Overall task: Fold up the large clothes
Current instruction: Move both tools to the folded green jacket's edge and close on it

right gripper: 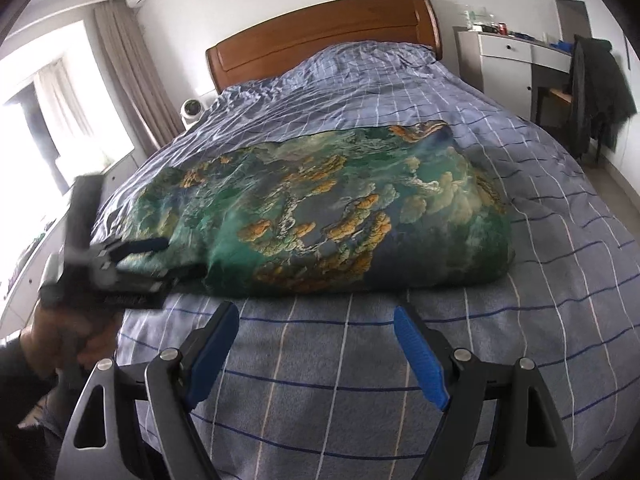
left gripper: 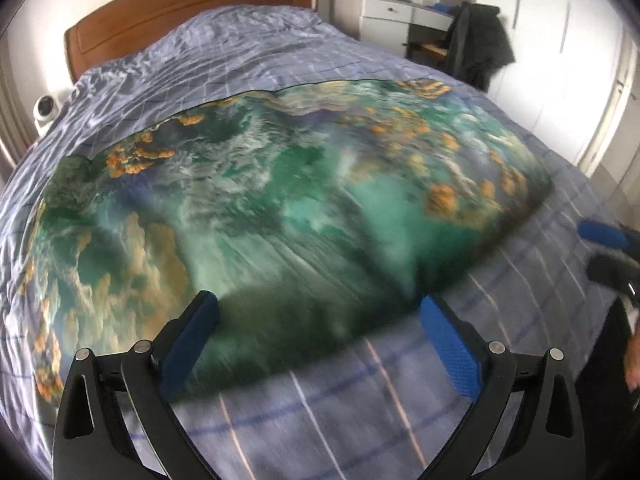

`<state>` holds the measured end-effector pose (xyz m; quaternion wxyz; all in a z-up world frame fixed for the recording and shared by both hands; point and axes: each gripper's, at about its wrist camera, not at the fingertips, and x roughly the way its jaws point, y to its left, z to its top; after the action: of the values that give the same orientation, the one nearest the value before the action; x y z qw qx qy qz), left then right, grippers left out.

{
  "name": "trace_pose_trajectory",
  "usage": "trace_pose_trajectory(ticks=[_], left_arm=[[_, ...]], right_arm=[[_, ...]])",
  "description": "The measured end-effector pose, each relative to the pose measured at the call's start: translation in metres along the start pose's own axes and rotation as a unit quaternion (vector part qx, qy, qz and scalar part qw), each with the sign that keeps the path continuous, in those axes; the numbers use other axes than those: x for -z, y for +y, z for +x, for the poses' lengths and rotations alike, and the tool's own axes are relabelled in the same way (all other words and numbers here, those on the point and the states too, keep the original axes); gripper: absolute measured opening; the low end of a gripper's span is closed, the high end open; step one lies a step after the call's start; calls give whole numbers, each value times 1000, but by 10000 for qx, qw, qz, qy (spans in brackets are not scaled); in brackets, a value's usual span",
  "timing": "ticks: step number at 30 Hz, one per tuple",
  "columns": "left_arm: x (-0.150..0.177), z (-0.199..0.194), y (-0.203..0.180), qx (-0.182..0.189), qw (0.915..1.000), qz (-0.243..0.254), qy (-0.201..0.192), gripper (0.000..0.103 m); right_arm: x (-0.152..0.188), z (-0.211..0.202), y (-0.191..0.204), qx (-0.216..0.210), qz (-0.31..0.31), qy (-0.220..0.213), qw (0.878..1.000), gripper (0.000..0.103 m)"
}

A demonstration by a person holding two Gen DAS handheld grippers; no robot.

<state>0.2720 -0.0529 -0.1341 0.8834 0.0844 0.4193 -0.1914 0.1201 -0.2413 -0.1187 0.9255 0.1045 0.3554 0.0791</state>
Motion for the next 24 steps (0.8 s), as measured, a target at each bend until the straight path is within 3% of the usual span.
trace_pose_trajectory(ticks=[17,24], left_arm=[[11,-27,-32,347,9993,100,-136,101],[10,-26,-32,170,9996,144,-186,101]], right_arm=[[11,-3,-30,217,617,75,9978,82],[12,-3,-34,246,714,94,9971,82]])
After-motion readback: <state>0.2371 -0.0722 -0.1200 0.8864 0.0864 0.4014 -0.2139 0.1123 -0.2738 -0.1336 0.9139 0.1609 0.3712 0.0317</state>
